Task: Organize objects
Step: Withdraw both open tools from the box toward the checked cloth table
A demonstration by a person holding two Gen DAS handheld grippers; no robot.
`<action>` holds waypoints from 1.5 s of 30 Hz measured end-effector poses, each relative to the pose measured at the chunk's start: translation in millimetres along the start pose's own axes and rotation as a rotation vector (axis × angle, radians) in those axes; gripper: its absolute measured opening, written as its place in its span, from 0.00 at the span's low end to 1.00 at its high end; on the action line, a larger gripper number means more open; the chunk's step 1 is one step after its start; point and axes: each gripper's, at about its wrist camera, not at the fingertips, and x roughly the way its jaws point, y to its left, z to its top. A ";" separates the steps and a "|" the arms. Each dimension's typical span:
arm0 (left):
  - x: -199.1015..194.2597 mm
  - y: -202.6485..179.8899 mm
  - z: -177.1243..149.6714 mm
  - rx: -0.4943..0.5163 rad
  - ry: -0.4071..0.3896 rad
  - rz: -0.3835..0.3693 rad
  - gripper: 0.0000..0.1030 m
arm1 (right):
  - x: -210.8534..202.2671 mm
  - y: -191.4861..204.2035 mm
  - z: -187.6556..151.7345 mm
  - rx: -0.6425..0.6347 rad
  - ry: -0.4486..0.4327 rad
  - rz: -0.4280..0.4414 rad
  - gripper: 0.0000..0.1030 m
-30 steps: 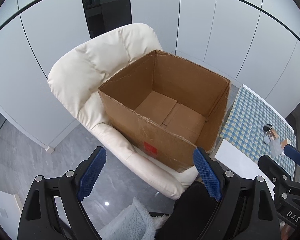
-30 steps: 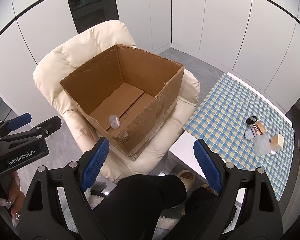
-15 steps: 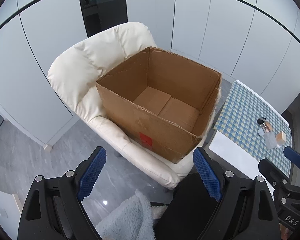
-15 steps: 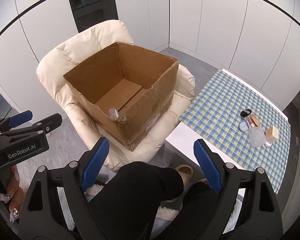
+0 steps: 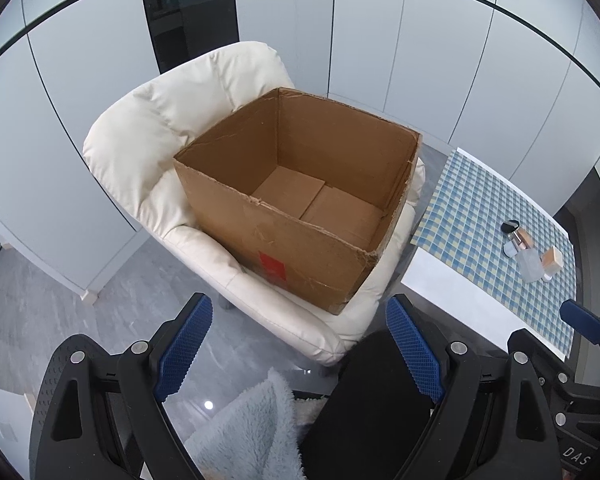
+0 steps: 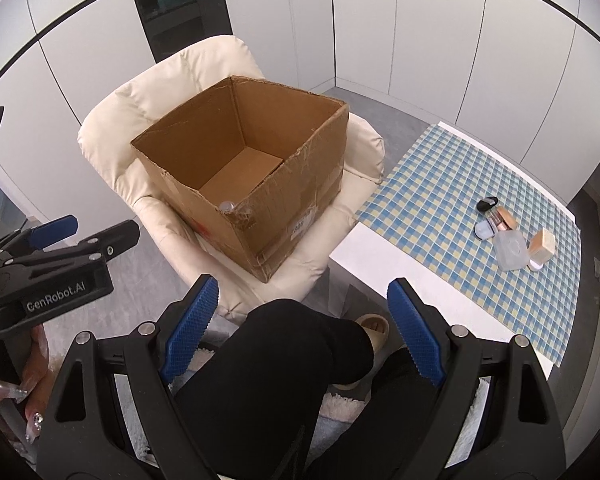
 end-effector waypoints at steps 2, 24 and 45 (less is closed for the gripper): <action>0.1 -1.9 0.3 0.002 -0.001 0.002 0.87 | 0.6 -2.3 -1.1 0.005 0.002 -0.001 0.86; 14.0 -32.7 5.6 0.077 0.022 -0.015 0.87 | 13.0 -28.6 -7.0 0.072 0.024 -0.012 0.86; 22.7 -102.1 2.4 0.215 0.047 -0.077 0.87 | 3.9 -88.5 -28.0 0.190 0.026 -0.090 0.86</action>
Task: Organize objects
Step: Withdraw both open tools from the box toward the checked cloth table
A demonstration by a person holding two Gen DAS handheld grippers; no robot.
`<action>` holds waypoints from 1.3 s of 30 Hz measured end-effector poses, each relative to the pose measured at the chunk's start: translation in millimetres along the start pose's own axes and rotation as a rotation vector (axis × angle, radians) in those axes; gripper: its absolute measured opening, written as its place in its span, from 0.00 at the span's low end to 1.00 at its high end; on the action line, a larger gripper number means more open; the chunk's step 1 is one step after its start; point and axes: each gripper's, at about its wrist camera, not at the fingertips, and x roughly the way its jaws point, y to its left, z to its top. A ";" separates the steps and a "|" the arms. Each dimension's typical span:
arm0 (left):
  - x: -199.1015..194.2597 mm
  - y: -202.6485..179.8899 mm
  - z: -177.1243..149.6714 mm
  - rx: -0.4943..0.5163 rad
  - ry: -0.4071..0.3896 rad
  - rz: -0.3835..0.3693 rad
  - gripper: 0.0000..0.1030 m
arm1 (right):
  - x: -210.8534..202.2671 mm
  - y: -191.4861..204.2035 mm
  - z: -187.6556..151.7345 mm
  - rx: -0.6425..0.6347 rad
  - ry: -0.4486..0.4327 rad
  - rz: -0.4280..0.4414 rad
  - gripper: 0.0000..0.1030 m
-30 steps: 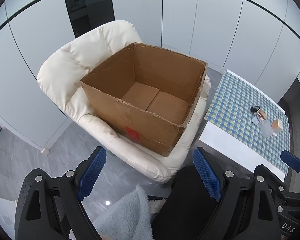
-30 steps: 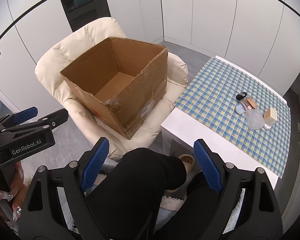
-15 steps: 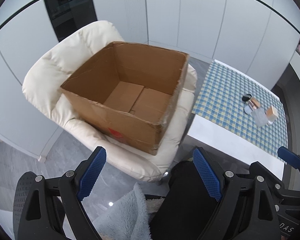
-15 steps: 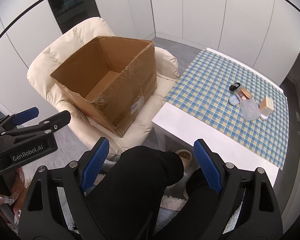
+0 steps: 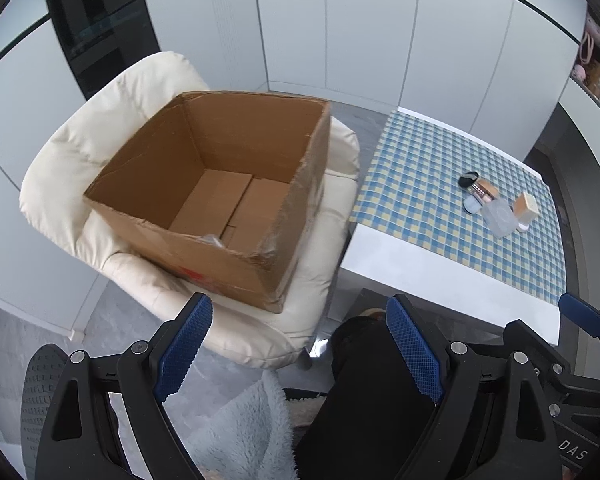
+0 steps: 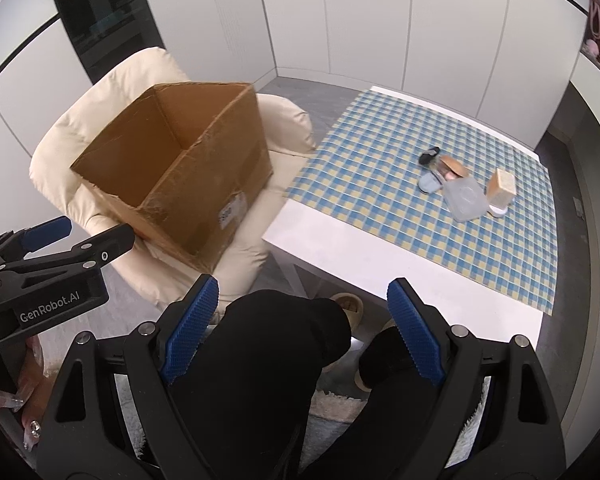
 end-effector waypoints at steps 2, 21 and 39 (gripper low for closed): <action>0.7 -6.8 0.8 0.015 -0.001 -0.005 0.87 | -1.2 -7.3 -2.7 0.016 0.001 -0.005 0.86; 5.8 -62.0 3.0 0.114 0.005 -0.078 0.87 | -13.7 -67.2 -24.5 0.146 -0.001 -0.077 0.86; 12.6 -106.9 0.7 0.198 0.008 -0.124 0.87 | -15.7 -128.6 -49.8 0.297 0.021 -0.132 0.86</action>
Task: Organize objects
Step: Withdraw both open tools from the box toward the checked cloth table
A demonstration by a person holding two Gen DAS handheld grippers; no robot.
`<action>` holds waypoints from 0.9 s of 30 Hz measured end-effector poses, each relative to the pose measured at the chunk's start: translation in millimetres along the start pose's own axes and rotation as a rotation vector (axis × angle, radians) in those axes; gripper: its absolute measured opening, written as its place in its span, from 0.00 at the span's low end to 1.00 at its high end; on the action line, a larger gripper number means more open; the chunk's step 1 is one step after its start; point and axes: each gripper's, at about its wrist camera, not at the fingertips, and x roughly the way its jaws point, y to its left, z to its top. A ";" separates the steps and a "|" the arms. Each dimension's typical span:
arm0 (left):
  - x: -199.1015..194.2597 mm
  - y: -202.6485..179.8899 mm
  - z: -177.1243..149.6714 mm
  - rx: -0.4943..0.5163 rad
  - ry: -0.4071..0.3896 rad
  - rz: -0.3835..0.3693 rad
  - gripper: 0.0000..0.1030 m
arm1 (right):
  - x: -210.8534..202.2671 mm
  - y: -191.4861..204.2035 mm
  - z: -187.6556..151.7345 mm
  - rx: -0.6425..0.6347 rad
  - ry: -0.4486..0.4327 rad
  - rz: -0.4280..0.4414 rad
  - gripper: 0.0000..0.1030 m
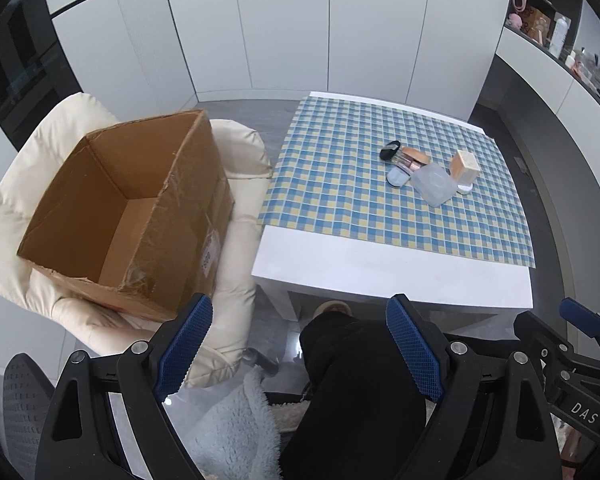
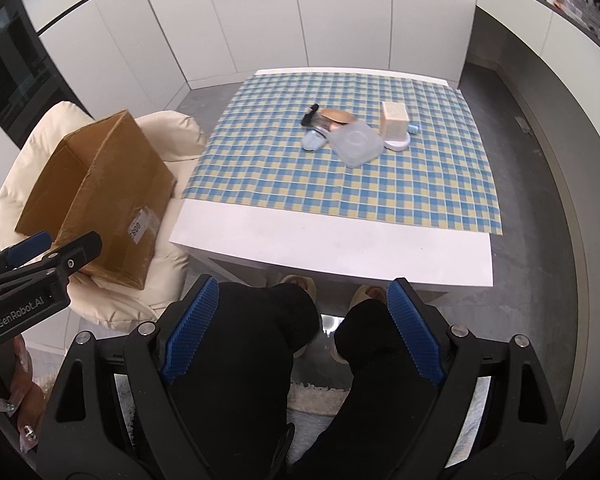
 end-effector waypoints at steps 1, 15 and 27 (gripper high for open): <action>1.2 -1.3 0.5 0.002 0.001 -0.001 0.87 | 0.9 -1.6 0.0 0.004 0.002 -0.001 0.86; 20.6 -20.7 12.6 0.038 0.012 -0.011 0.87 | 19.9 -16.7 0.9 0.044 0.033 -0.004 0.86; 51.2 -36.8 29.5 0.049 0.037 -0.017 0.87 | 51.5 -37.3 9.6 0.089 0.084 -0.011 0.86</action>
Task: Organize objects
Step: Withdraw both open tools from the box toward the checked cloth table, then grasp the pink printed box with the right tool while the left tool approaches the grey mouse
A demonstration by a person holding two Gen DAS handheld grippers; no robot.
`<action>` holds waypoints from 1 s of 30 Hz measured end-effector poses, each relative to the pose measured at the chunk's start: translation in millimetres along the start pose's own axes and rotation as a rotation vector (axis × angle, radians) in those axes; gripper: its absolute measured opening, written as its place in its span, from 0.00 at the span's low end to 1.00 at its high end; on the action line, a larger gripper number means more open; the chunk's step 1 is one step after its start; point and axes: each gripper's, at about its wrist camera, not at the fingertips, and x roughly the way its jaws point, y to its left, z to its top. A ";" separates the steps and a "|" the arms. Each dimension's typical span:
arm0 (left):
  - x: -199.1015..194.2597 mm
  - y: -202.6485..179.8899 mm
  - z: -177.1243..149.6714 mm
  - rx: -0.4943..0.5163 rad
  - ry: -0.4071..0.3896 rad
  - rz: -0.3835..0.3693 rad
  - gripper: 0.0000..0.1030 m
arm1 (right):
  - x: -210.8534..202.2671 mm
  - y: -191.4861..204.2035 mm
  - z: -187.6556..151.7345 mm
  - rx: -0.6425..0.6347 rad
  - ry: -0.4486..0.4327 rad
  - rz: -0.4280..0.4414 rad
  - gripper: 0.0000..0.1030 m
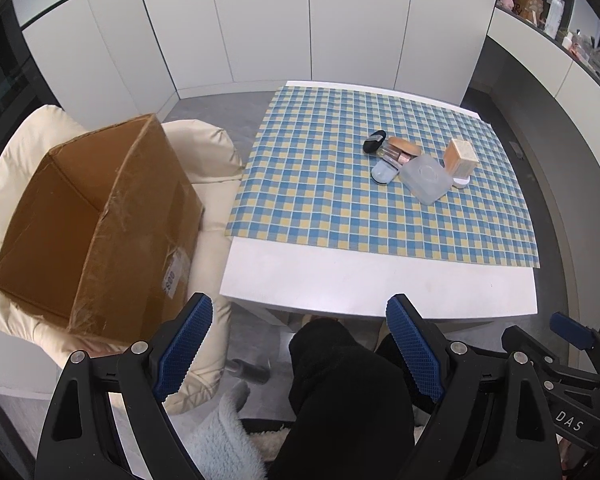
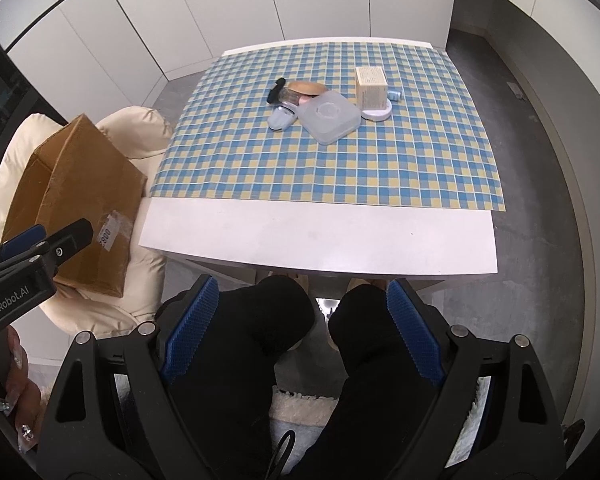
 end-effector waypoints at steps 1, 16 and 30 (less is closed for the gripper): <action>2.7 -1.5 2.0 0.002 0.000 -0.001 0.87 | 2.2 -1.2 1.6 0.003 0.003 -0.001 0.86; 40.6 -15.6 37.0 -0.004 0.004 -0.018 0.87 | 40.2 -18.5 36.4 0.036 0.028 -0.013 0.86; 94.7 -40.4 75.2 0.005 0.020 -0.038 0.87 | 73.3 -52.9 87.8 0.068 -0.018 -0.062 0.86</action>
